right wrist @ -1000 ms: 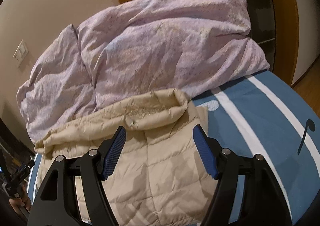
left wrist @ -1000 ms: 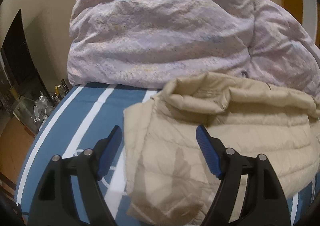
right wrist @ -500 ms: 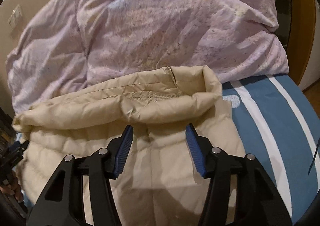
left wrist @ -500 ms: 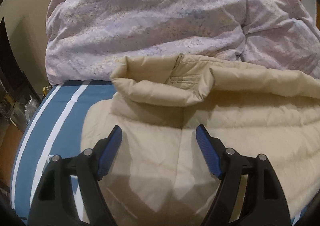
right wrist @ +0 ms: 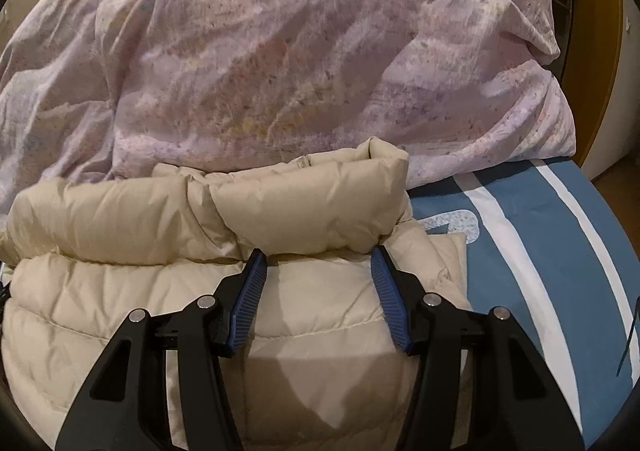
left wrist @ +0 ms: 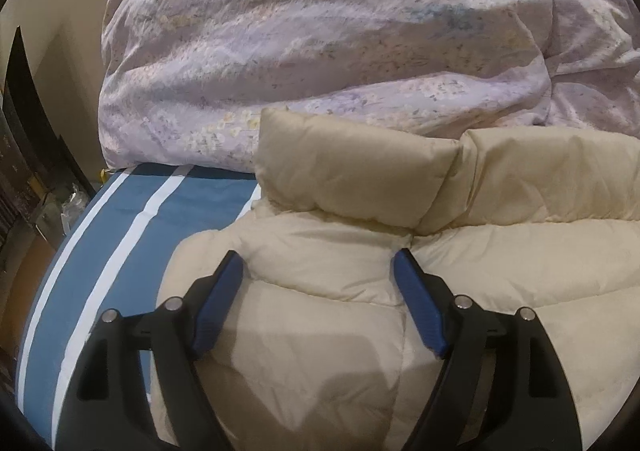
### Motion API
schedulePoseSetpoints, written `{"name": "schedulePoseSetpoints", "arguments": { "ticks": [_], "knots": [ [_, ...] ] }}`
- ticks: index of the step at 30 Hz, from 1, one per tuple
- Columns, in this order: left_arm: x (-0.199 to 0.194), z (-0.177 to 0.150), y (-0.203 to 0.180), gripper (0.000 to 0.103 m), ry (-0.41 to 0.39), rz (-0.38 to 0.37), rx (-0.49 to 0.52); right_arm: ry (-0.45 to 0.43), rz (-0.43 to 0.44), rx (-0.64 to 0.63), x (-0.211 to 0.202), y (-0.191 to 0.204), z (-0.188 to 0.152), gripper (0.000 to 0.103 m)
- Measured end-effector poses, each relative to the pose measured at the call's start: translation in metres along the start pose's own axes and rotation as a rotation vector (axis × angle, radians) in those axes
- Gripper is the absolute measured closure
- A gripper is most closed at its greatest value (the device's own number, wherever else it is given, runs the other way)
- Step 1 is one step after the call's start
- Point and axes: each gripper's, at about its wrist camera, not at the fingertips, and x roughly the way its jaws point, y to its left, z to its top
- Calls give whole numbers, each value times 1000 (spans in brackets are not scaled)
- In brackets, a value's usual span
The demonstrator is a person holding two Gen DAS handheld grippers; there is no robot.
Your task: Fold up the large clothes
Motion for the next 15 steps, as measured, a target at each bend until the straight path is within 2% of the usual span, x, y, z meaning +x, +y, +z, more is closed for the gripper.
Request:
{"name": "schedulePoseSetpoints", "arguments": {
  "ticks": [6,15],
  "knots": [
    [9,-1,3,17,16,-19,-19,10,-70,-38,13,8,-8,44],
    [23,-1,16,8,79,-68,-83,64,-86,-50,24,4,-10,41]
  ]
}}
